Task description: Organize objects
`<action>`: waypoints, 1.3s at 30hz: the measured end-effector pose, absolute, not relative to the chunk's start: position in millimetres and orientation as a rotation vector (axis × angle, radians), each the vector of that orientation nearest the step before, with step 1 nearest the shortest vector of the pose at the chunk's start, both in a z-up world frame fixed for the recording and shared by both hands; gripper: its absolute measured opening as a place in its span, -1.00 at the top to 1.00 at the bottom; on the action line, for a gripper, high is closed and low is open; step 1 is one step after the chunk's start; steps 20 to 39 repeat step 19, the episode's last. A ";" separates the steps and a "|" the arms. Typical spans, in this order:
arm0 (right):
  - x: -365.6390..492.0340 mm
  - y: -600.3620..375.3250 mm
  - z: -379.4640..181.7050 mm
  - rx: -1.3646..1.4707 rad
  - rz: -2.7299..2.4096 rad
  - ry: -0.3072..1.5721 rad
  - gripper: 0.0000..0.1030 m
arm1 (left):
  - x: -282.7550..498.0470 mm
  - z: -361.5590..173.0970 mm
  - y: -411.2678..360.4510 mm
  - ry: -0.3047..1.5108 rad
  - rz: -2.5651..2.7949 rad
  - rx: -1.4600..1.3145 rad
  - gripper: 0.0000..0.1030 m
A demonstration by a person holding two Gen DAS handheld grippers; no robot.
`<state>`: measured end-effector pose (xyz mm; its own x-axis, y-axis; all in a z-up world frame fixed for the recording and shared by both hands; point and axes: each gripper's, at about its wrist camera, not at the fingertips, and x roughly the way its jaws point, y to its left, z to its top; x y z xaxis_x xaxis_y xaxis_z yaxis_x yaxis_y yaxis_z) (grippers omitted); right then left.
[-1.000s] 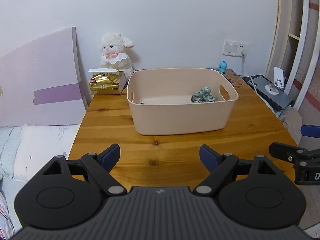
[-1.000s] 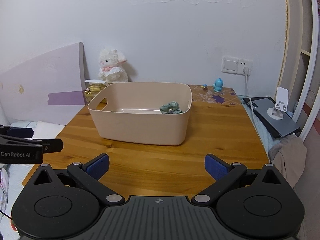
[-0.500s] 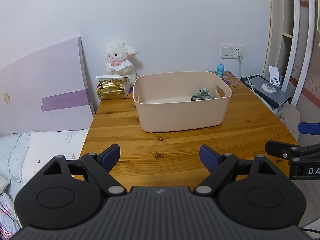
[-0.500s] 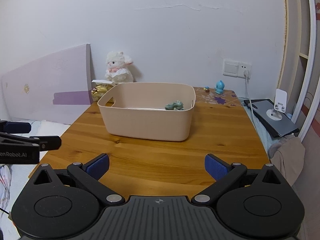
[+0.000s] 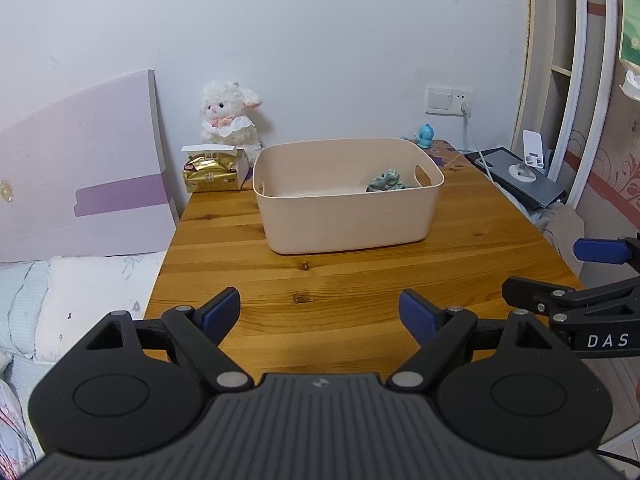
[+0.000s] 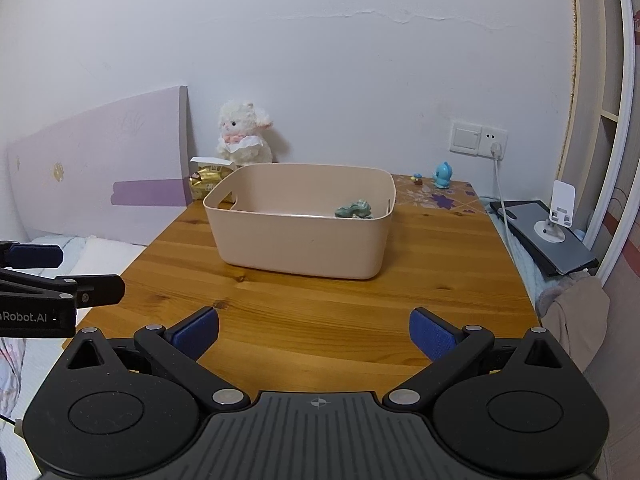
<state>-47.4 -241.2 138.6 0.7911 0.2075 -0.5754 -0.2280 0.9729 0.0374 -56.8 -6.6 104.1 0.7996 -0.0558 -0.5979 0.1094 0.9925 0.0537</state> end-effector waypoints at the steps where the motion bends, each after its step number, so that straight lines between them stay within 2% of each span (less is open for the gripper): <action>1: -48.4 -241.7 138.9 -0.035 0.234 0.613 -1.00 | -58.0 104.7 -6.7 0.634 -0.083 0.092 -0.70; 39: -39.9 -246.4 135.0 -0.024 0.234 0.621 -1.00 | -58.5 108.2 -4.9 0.626 -0.062 0.114 -0.70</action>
